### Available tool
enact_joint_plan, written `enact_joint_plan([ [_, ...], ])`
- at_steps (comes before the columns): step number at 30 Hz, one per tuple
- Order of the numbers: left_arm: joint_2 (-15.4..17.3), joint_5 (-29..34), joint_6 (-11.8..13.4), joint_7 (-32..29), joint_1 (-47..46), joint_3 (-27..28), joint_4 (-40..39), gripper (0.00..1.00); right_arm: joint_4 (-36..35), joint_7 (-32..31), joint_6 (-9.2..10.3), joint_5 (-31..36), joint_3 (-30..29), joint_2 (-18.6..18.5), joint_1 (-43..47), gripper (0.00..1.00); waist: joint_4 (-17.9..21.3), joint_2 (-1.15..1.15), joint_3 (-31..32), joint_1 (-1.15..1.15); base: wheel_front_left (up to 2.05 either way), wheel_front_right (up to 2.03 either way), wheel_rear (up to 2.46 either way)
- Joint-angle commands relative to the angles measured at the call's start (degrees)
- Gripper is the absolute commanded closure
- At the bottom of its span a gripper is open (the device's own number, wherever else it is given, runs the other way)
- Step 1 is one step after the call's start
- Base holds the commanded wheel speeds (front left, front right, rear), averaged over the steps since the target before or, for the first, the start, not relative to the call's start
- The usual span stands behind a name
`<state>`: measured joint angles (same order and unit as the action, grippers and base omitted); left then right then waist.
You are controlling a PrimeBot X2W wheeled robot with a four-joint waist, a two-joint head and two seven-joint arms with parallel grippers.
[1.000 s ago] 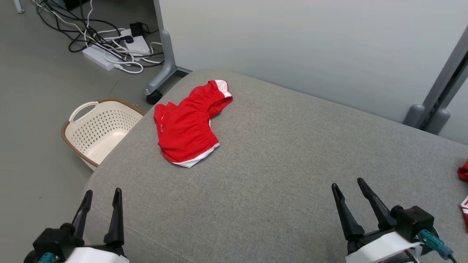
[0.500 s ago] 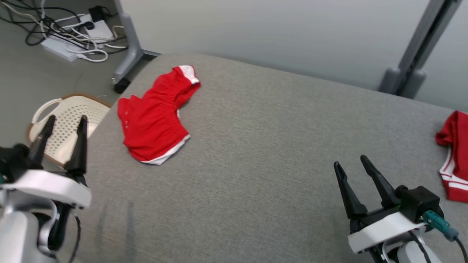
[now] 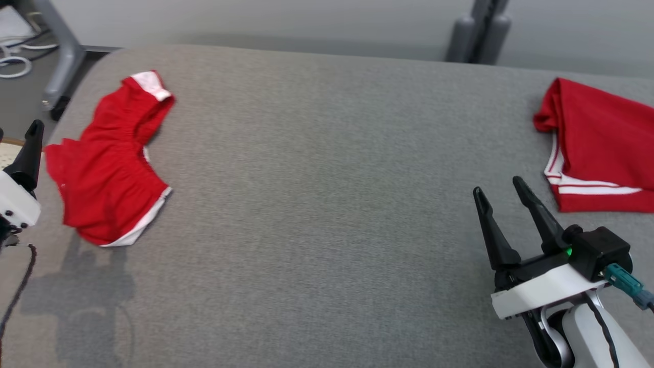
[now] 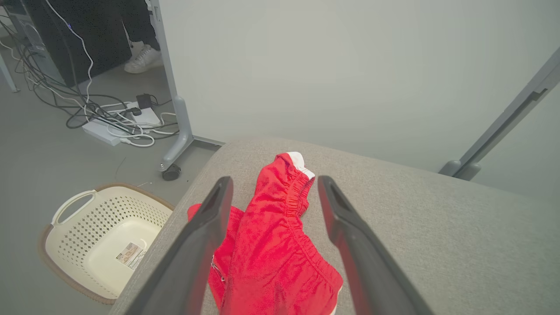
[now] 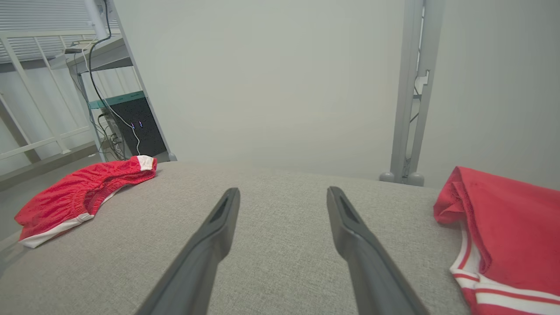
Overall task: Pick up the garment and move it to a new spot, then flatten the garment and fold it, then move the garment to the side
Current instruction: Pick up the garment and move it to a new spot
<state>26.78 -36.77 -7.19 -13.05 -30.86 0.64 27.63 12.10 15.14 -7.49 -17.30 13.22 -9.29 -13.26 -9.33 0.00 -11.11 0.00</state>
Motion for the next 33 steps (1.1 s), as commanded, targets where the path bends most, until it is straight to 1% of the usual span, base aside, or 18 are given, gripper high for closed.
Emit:
enact_joint_plan([
  [1, 0.99, -1.46, -0.28, -1.63, -1.88, -0.35, 2.14, 0.00, -0.20, 0.00, -0.02, 0.19, -0.43, -0.42, -0.94, 0.00, 3.62, 0.00, -3.17, 0.00, 0.00, 0.00, 0.00],
  [6, 4.52, -5.18, -0.26, -6.78, -5.71, -2.61, 7.78, 0.00, -0.80, 0.00, -0.02, 0.49, -0.82, -0.26, -2.36, 0.00, 7.42, 0.00, -6.18, 0.00, 0.00, 0.00, 0.00],
  [11, 6.58, -10.08, -0.28, -12.65, -7.79, -4.47, 12.92, 0.00, -1.38, 0.00, -0.02, 0.77, -1.16, 0.19, -3.28, 0.00, 10.63, 0.00, -8.85, 0.00, 0.00, 0.00, 0.00],
  [13, 7.12, -11.49, -0.28, -14.71, -8.39, -5.73, 13.75, 0.00, -1.55, 0.00, -0.02, 0.85, -1.42, 0.33, -3.77, 0.00, 11.71, 0.00, -9.79, 0.00, 0.00, 0.00, 0.00],
  [17, 8.31, -14.30, -0.29, -19.51, -8.99, -7.76, 16.85, 0.00, -1.94, 0.00, -0.02, 1.09, -1.92, 0.65, -4.05, 0.00, 13.30, 0.00, -11.56, 0.00, 0.00, 0.00, 0.00],
  [20, 8.33, -15.16, -0.26, -23.10, -9.83, -8.91, 20.22, 0.00, -2.08, 0.00, -0.02, 1.13, -2.10, 0.81, -4.30, 0.00, 13.93, 0.00, -12.44, 0.00, 0.00, 0.00, 0.00],
  [23, 8.50, -14.52, -0.25, -26.06, -10.82, -10.24, 24.41, 0.00, -2.23, 0.00, -0.02, 1.21, -2.06, 0.87, -4.70, 0.00, 14.41, 0.00, -13.11, 0.00, 0.00, 0.00, 0.00],
  [26, 7.93, -15.12, -0.23, -29.02, -11.59, -10.96, 28.15, 0.00, -2.24, 0.00, -0.02, 1.30, -2.14, 1.02, -4.91, 0.00, 14.59, 0.00, -13.48, 0.00, 0.00, 0.00, 0.00],
  [28, 7.71, -15.33, -0.19, -30.54, -11.81, -11.38, 29.48, 0.00, -2.21, 0.00, -0.02, 1.40, -2.26, 0.99, -4.85, 0.00, 14.57, 0.00, -13.51, 0.00, 0.00, 0.00, 0.00],
  [31, 7.59, -15.89, -0.19, -31.28, -12.46, -11.76, 30.18, 0.01, -2.09, 0.00, -0.02, 1.44, -2.53, 1.07, -4.59, 0.00, 14.36, 0.00, -13.39, 0.00, 0.00, 0.00, 0.00],
  [33, 7.80, -15.88, -0.19, -30.49, -12.92, -11.94, 30.18, 0.62, -1.84, 0.00, -0.02, 1.62, -2.58, 1.03, -4.46, 0.00, 14.10, 0.00, -13.09, 0.00, 0.00, 0.00, 0.00],
])
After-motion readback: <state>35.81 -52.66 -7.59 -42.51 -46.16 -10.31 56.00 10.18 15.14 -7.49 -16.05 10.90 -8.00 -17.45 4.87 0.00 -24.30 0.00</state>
